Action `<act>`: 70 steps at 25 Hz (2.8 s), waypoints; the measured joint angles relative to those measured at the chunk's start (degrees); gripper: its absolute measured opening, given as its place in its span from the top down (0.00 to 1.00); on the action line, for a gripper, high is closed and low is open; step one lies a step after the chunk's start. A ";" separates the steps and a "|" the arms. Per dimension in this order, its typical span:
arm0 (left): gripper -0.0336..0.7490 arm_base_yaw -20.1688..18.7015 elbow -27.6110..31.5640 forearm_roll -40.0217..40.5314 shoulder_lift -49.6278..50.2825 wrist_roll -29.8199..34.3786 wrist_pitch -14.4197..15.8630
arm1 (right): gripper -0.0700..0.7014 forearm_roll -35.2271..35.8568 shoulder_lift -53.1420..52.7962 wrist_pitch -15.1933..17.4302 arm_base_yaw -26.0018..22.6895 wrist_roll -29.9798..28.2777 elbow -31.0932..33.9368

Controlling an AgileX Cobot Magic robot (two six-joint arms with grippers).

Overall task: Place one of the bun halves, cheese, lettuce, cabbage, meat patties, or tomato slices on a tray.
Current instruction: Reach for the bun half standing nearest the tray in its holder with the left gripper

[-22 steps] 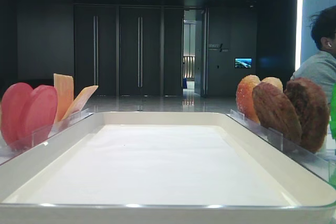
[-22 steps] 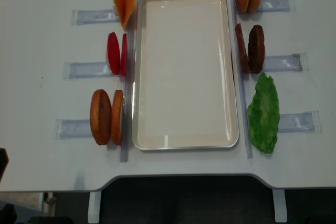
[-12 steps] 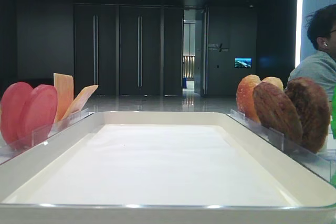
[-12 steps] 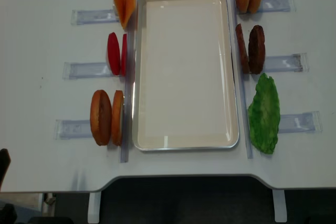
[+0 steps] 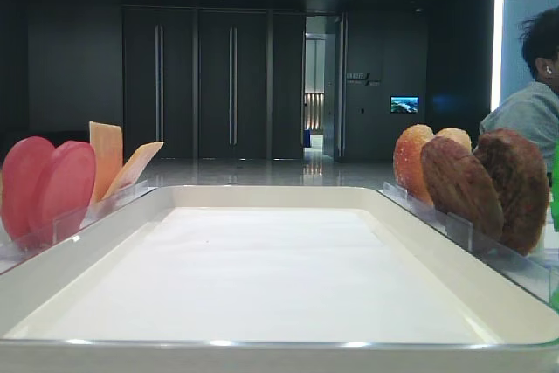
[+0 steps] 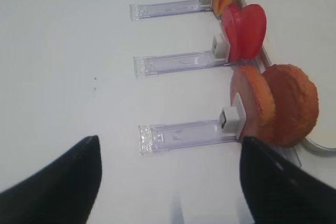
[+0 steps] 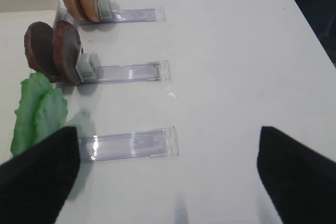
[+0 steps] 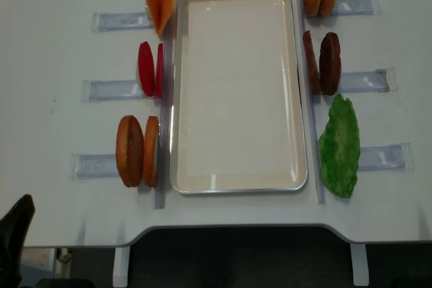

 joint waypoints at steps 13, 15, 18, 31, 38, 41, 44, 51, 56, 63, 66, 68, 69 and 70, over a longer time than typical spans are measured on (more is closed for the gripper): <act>0.31 0.00 0.00 0.01 0.00 0.00 0.00 | 0.24 0.00 0.00 0.00 0.00 0.06 0.00; 0.32 0.00 0.00 -0.12 0.00 0.00 0.00 | 0.26 0.00 0.00 0.00 0.00 0.06 0.00; 0.32 0.00 0.00 -0.61 0.00 0.00 0.00 | 0.29 0.00 0.00 0.00 0.00 0.11 0.00; 0.32 0.00 0.00 -0.80 0.72 0.00 0.05 | 0.30 0.00 0.00 0.00 0.00 0.11 0.00; 0.32 0.00 0.00 -0.80 0.72 0.00 0.05 | 0.30 0.00 0.00 0.00 0.00 0.11 0.00; 0.32 0.00 -0.26 -0.85 1.41 0.00 0.62 | 0.30 0.00 0.00 0.00 0.00 0.11 0.00; 0.32 0.00 -1.42 -0.85 3.66 -0.64 1.97 | 0.30 0.00 0.00 0.00 0.00 0.11 0.00; 0.32 0.00 -4.29 -0.85 12.27 -3.41 3.60 | 0.30 0.00 0.00 0.00 0.00 0.11 0.00; 0.32 0.00 -6.50 -1.11 21.35 -4.38 3.69 | 0.30 0.00 0.00 0.00 0.00 0.11 0.00; 0.32 0.00 -11.73 -1.29 34.13 -6.34 3.85 | 0.30 0.00 0.00 0.00 0.00 0.11 0.00; 0.32 0.00 -15.33 -1.29 39.55 -6.87 5.01 | 0.30 0.00 0.00 0.00 0.00 0.11 0.00; 0.32 0.00 -19.10 -1.29 44.73 -7.23 6.43 | 0.30 0.00 0.00 0.00 0.00 0.11 0.00; 0.32 0.00 -20.36 -1.29 46.46 -7.38 6.79 | 0.30 0.00 0.00 0.00 0.00 0.11 0.00; 0.32 0.00 -20.36 -1.29 46.46 -7.38 6.79 | 0.30 0.00 0.00 0.00 0.00 0.11 0.00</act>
